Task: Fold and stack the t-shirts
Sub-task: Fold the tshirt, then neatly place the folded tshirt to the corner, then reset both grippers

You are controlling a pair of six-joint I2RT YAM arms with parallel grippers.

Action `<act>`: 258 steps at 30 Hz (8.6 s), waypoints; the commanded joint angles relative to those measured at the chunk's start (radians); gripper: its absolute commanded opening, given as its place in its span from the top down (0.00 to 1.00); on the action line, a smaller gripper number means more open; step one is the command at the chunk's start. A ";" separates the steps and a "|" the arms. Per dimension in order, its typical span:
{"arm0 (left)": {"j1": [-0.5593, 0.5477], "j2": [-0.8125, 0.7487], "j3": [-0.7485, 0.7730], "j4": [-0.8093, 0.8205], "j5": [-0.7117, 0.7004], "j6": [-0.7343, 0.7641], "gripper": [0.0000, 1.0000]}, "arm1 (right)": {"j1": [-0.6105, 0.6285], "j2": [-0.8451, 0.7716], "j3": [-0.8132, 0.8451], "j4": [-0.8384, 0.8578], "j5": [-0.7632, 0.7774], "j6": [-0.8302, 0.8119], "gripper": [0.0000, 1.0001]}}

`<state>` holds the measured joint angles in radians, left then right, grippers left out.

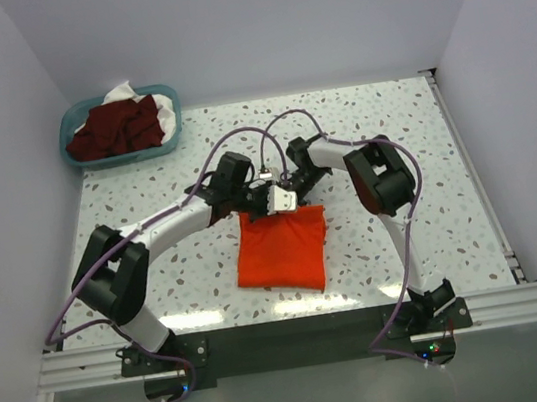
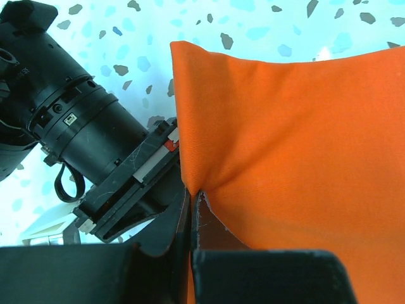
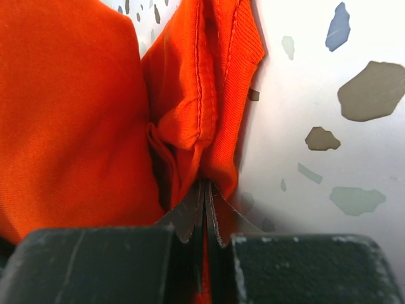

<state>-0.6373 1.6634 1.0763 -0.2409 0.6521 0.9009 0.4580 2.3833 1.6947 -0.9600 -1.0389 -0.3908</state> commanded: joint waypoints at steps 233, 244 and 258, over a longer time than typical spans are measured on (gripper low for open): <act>1.078 0.110 0.254 -0.544 -0.600 -0.232 0.00 | -0.516 -0.699 -0.122 -0.025 0.445 0.132 0.01; 0.671 0.187 0.970 -0.664 -0.467 -0.572 0.00 | -0.516 -0.734 -0.113 0.070 0.488 0.170 0.01; 0.285 0.133 0.268 -0.111 -0.490 -0.810 0.00 | -0.501 -0.802 -0.455 0.348 0.542 0.168 0.01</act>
<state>-0.3519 1.8229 1.4422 -0.4896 0.1555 0.1555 -0.0536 1.6199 1.2915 -0.7090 -0.5213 -0.2203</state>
